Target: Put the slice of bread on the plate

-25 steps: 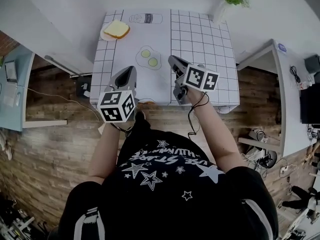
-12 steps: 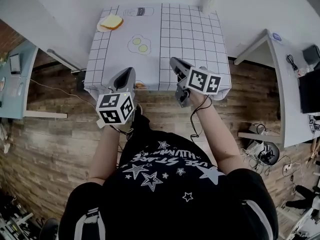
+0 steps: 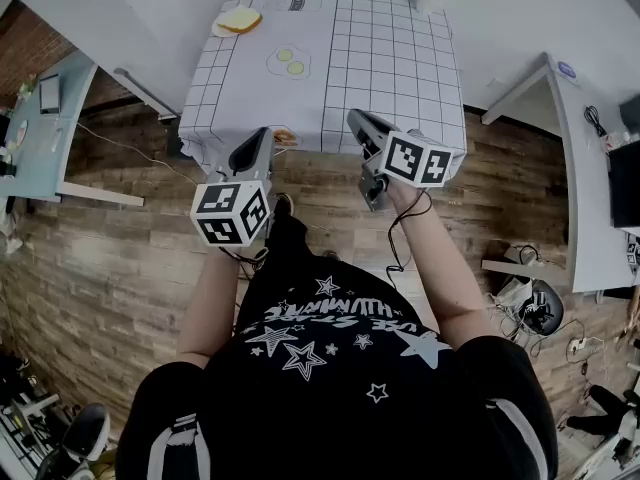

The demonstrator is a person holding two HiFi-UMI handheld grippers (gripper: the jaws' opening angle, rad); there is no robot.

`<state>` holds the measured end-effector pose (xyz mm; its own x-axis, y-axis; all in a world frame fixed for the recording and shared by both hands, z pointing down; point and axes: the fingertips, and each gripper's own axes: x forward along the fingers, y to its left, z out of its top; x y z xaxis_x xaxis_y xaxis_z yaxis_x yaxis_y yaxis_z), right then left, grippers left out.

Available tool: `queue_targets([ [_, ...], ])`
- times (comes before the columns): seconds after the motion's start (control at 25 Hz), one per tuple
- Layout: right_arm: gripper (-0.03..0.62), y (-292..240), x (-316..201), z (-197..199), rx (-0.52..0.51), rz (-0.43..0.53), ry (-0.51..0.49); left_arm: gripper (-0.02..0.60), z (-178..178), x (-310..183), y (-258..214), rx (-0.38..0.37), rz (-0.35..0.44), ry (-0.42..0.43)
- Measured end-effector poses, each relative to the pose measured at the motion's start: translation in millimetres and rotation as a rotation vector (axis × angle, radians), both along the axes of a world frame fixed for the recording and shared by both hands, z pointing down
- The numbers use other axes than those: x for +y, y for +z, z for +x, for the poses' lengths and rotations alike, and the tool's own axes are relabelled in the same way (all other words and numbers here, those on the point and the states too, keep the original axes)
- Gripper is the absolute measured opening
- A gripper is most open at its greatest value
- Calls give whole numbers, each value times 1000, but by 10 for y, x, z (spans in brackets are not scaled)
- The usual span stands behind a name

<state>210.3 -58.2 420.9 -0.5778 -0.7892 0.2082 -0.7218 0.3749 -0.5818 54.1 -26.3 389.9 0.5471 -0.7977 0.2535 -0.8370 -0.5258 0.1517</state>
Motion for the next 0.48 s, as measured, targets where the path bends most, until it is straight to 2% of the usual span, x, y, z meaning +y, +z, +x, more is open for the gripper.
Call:
queue_targets([
  [0.32, 21, 20, 223, -219, 10, 13, -31, 9, -151, 246, -27, -3, 12, -9],
  [0.48, 21, -21, 303, -325, 32, 19, -30, 9, -248, 329, 5, 18, 10, -5],
])
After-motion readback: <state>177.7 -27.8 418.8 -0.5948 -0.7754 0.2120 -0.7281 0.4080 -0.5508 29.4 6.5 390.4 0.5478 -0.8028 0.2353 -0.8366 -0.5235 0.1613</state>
